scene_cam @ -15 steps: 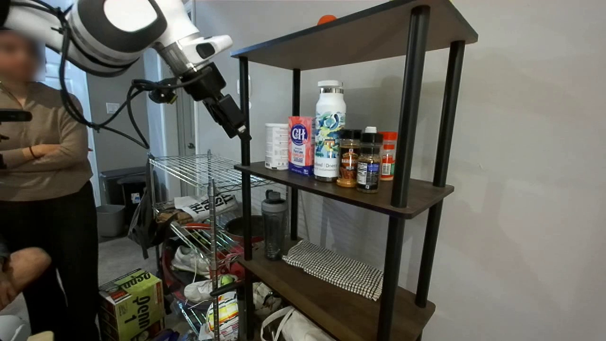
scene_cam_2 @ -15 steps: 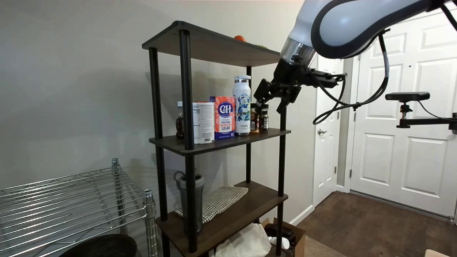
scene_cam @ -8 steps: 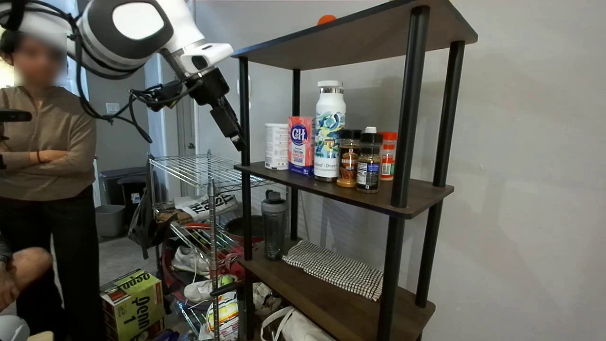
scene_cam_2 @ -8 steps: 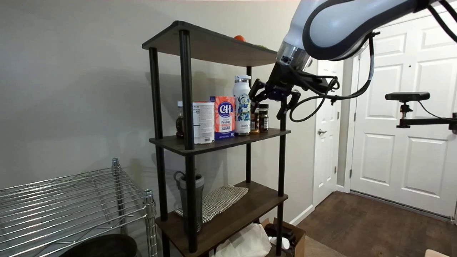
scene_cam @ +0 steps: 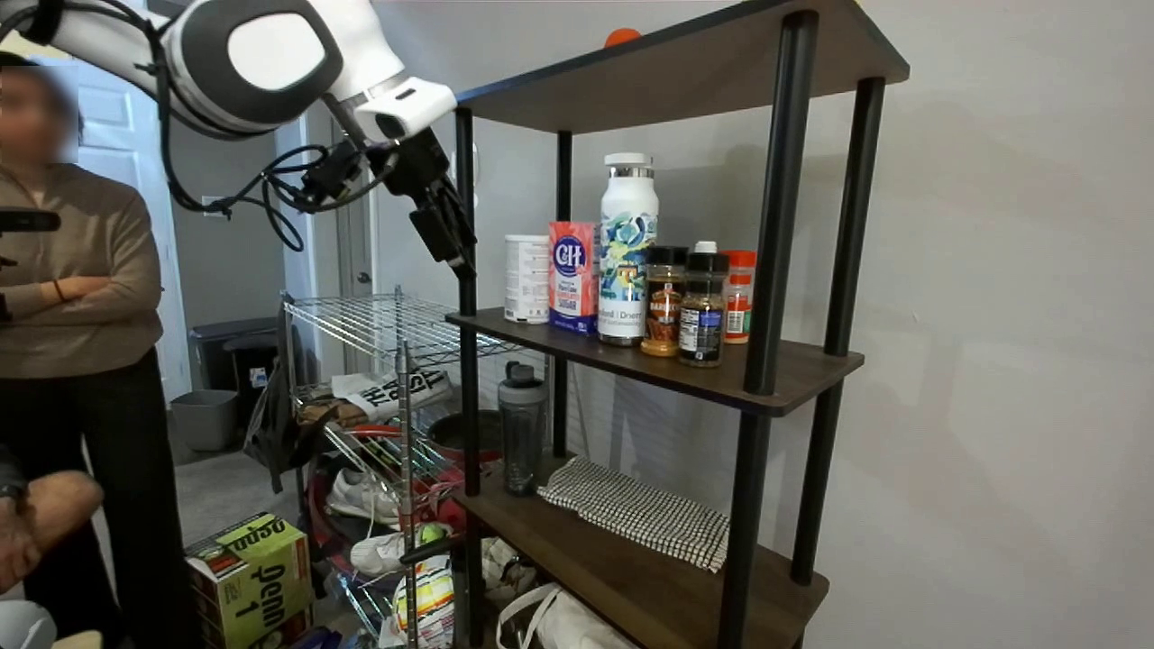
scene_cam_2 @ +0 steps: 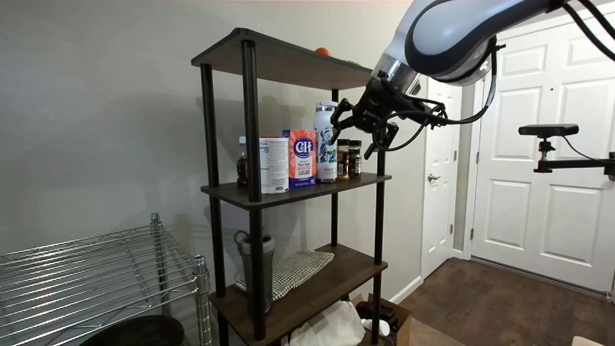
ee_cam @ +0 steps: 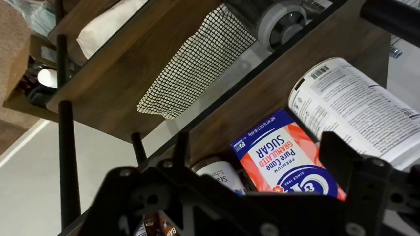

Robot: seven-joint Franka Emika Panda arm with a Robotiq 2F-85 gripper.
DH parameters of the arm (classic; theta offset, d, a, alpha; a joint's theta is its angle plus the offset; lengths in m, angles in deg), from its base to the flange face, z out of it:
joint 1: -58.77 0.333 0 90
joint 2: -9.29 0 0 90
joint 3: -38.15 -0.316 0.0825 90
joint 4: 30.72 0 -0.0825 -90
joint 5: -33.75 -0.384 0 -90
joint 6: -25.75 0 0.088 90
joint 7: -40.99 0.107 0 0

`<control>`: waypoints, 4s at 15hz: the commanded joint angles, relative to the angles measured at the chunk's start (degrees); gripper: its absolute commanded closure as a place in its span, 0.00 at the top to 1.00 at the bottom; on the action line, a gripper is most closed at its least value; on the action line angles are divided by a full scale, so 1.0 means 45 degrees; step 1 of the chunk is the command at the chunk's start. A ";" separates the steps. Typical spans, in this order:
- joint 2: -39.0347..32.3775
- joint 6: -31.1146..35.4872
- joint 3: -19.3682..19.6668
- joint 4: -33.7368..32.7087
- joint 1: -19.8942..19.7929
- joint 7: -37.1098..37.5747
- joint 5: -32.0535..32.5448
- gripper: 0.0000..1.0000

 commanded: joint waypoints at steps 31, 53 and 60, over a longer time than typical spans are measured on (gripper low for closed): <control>-0.2550 0.4173 -0.2624 -0.1375 -0.2498 1.8416 0.2430 1.00; -0.2635 0.4808 -0.6107 -0.2486 -0.6396 1.9947 0.4531 1.00; -0.3218 0.4718 -0.6714 -0.3042 -0.7251 2.0288 0.4909 1.00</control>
